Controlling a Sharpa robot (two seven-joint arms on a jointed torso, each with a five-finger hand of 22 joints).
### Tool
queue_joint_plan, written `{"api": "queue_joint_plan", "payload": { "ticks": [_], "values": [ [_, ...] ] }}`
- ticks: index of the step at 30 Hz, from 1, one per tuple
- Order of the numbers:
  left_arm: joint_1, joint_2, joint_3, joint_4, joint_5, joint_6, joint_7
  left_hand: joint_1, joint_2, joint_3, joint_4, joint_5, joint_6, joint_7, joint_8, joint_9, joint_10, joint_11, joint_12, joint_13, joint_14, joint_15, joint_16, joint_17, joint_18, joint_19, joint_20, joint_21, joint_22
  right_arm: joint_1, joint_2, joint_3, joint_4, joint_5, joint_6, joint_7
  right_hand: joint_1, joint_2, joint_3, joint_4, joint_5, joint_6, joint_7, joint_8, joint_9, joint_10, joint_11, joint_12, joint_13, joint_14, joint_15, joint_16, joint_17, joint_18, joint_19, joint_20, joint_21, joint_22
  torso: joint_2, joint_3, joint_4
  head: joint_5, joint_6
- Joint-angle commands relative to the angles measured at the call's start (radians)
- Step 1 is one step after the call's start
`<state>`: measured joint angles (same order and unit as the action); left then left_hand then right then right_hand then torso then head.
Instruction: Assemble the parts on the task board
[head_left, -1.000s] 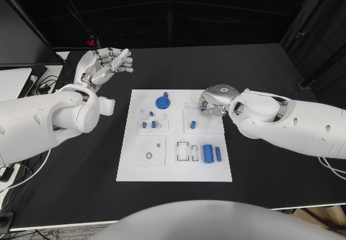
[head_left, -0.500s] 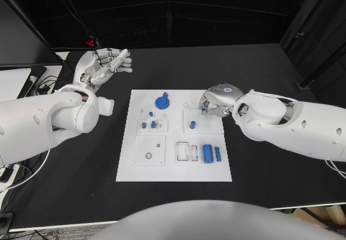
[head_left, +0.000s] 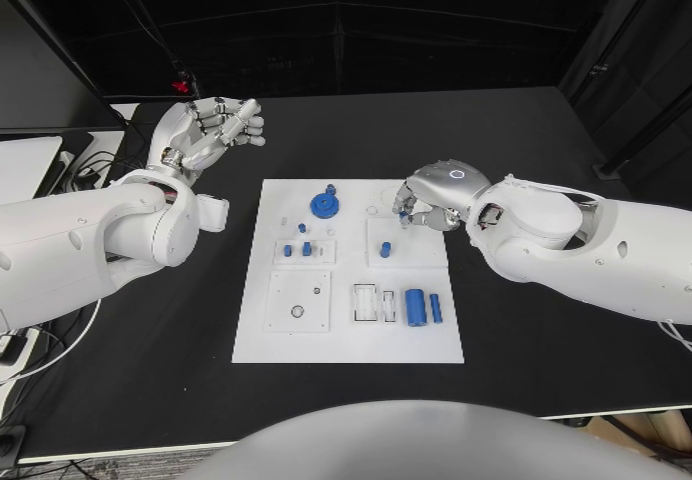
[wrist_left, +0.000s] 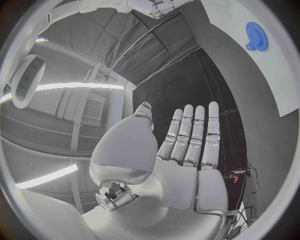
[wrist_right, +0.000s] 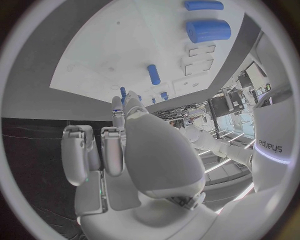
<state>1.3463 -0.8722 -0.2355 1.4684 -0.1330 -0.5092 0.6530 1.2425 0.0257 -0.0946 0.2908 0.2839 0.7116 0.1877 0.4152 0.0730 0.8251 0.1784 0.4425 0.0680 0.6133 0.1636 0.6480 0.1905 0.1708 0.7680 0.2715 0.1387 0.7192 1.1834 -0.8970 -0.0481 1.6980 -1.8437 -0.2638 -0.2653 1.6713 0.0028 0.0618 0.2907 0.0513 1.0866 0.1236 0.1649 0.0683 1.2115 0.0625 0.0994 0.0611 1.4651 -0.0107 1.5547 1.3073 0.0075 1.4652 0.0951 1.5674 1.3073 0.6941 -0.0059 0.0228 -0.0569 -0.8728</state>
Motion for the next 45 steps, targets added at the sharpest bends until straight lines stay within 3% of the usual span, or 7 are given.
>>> {"api": "queue_joint_plan", "payload": {
  "ticks": [1,10,16,20,25,33,45],
  "values": [
    [0.001,0.002,0.001,-0.001,0.001,0.005,0.004,0.005,0.006,-0.005,0.0,0.003,0.008,0.028,0.007,-0.001,-0.002,-0.006,0.005,-0.001,-0.004,-0.002,0.001,-0.001,0.01,0.007,0.0,0.007,-0.002,0.005,0.0,0.002,0.006,-0.021,-0.033,0.004,0.004,-0.002,0.004,0.0,-0.004,0.006,-0.002,-0.005,0.001,0.006,0.003,-0.005,-0.001,0.101,0.008,0.004,0.239,-0.008,0.106,0.005,0.003,0.263,0.001,-0.0001,0.0003,0.001,0.0],
    [0.001,0.002,0.001,0.0,0.001,0.005,0.004,0.006,0.007,-0.007,0.0,0.004,0.008,0.027,0.007,-0.002,-0.002,-0.006,0.006,-0.001,-0.004,-0.003,0.003,-0.003,0.01,0.009,0.0,0.008,-0.002,0.007,0.015,0.004,0.015,-0.025,-0.068,0.027,0.004,-0.004,0.005,0.0,-0.004,0.007,-0.001,-0.006,0.001,0.007,0.003,-0.007,-0.001,0.101,0.008,0.004,0.239,-0.008,0.106,0.006,0.003,0.263,0.001,0.0004,-0.0009,0.009,0.0],
    [0.001,0.004,0.001,0.0,0.001,0.006,0.003,0.006,0.007,-0.007,0.0,0.004,0.008,0.027,0.007,-0.002,-0.002,-0.006,0.006,-0.001,-0.004,-0.003,0.003,-0.003,0.01,0.009,0.0,0.008,-0.002,0.008,0.04,0.004,0.022,-0.011,-0.089,0.051,0.003,-0.006,0.007,0.0,-0.004,0.007,0.0,-0.007,0.001,0.008,0.004,-0.01,-0.001,0.101,0.008,0.004,0.239,-0.008,0.106,0.006,0.003,0.263,0.002,0.0006,0.0031,0.011,0.0],
    [0.001,0.004,0.001,0.0,0.001,0.006,0.003,0.006,0.007,-0.007,0.0,0.004,0.008,0.027,0.007,-0.002,-0.002,-0.006,0.006,-0.001,-0.004,-0.003,0.003,-0.003,0.01,0.009,0.0,0.008,-0.002,0.008,0.062,0.004,0.018,0.007,-0.095,0.064,0.002,-0.007,0.01,0.001,-0.004,0.007,0.003,-0.009,0.001,0.01,0.006,-0.013,-0.001,0.101,0.009,0.004,0.239,-0.008,0.106,0.007,0.003,0.263,0.0,-0.0004,0.0,0.02,0.0],
    [0.001,0.007,0.001,-0.002,0.001,0.006,0.004,0.006,0.007,-0.007,0.0,0.004,0.008,0.027,0.007,-0.002,-0.002,-0.006,0.006,-0.001,-0.004,-0.003,0.003,-0.003,0.01,0.009,0.0,0.008,-0.002,0.008,0.098,0.004,0.016,0.023,-0.112,0.088,0.001,-0.008,0.014,0.0,-0.004,0.008,0.007,-0.012,0.001,0.012,0.01,-0.017,-0.001,0.101,0.012,0.003,0.238,-0.008,0.106,0.009,0.003,0.263,0.001,-0.0005,0.0021,0.031,0.0],
    [0.001,0.009,0.001,-0.002,0.001,0.005,0.004,0.007,0.008,-0.009,0.0,0.004,0.008,0.027,0.008,-0.002,-0.002,-0.006,0.007,-0.002,-0.004,-0.003,0.005,-0.005,0.01,0.009,-0.001,0.008,-0.002,0.008,0.15,0.005,0.014,0.031,-0.052,0.074,0.0,-0.009,0.016,0.001,-0.004,0.008,0.008,-0.014,0.001,0.013,0.012,-0.02,-0.001,0.1,0.014,0.002,0.236,-0.008,0.106,0.011,0.003,0.263,0.0,-0.0016,0.0006,0.066,0.0],
    [0.001,0.014,0.001,-0.007,0.001,0.005,0.004,0.007,0.008,-0.009,0.0,0.004,0.008,0.027,0.008,-0.002,-0.002,-0.006,0.007,-0.002,-0.004,-0.003,0.005,-0.005,0.01,0.009,-0.001,0.008,-0.002,0.008,0.213,0.004,-0.004,0.053,-0.013,0.087,0.0,-0.009,0.02,0.0,-0.004,0.008,0.01,-0.016,0.0,0.014,0.013,-0.024,-0.001,0.1,0.015,0.002,0.235,-0.008,0.106,0.012,0.003,0.263,0.002,0.0,0.0013,0.093,0.0]
  ]
}}
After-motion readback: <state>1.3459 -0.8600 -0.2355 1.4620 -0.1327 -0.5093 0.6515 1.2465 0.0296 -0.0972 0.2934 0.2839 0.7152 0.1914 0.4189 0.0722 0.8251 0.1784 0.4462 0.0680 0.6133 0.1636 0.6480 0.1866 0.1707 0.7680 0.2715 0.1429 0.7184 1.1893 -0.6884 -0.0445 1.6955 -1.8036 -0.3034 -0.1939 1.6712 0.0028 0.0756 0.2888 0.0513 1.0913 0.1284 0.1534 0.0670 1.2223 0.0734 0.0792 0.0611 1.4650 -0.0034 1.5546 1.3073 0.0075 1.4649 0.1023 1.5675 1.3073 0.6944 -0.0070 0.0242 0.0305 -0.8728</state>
